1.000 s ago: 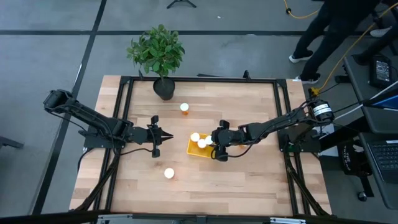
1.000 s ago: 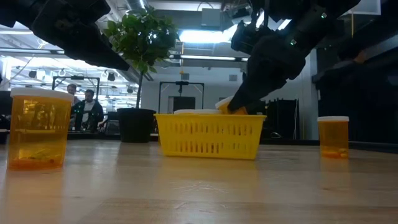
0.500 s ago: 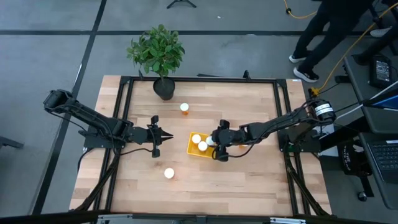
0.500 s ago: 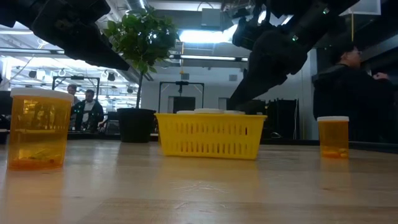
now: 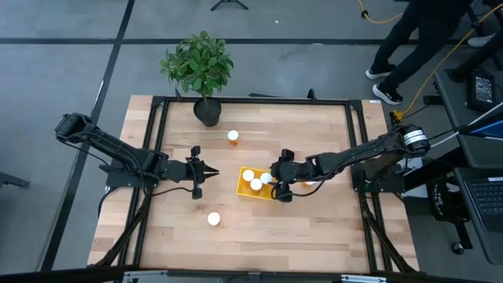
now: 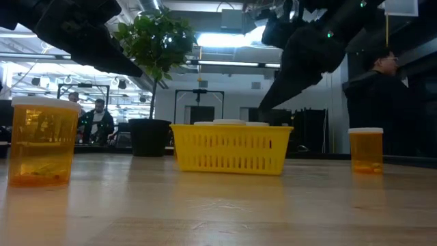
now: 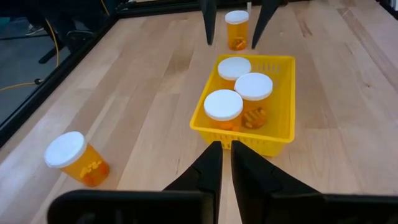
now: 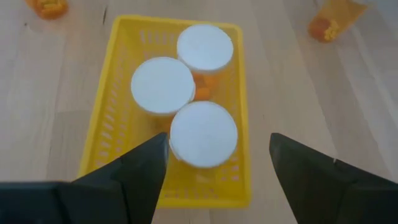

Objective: Pick and place pill bottles into a basket
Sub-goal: Put the middle orange pill bottle into the yellow bin

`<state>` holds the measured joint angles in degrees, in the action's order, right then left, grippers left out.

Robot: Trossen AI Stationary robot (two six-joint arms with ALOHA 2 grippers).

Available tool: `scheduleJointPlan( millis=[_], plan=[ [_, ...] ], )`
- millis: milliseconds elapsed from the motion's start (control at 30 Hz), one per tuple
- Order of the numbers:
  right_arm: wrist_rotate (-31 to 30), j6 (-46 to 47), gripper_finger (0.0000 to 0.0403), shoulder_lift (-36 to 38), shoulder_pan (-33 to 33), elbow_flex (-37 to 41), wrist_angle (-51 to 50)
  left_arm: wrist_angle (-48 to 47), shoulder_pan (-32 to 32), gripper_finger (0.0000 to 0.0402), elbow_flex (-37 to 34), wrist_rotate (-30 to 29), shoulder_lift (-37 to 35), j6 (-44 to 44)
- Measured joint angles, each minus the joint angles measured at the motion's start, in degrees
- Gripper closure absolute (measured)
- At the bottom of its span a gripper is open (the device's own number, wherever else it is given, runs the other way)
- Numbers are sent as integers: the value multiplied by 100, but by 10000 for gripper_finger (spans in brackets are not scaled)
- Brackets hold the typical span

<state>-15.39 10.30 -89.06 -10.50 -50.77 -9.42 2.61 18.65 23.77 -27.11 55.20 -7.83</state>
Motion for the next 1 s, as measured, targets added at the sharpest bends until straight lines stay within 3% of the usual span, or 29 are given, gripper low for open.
scheduleJointPlan(
  millis=[233, 533, 767, 1000],
  plan=[
    [-3, -8, 168, 400, 0, -250, -655, -23, 0, 370, 0, 0, 2, 2],
    [-3, -24, 295, 708, 0, -263, -1126, -125, 0, 370, 0, 0, 2, 2],
    [-11, 435, 392, 1487, -4, -263, -2273, -149, 0, 374, 0, 0, 2, 2],
    [-14, 1234, 383, 2054, -196, -262, -3446, -155, 0, 375, 0, 0, 2, 48]
  ],
)
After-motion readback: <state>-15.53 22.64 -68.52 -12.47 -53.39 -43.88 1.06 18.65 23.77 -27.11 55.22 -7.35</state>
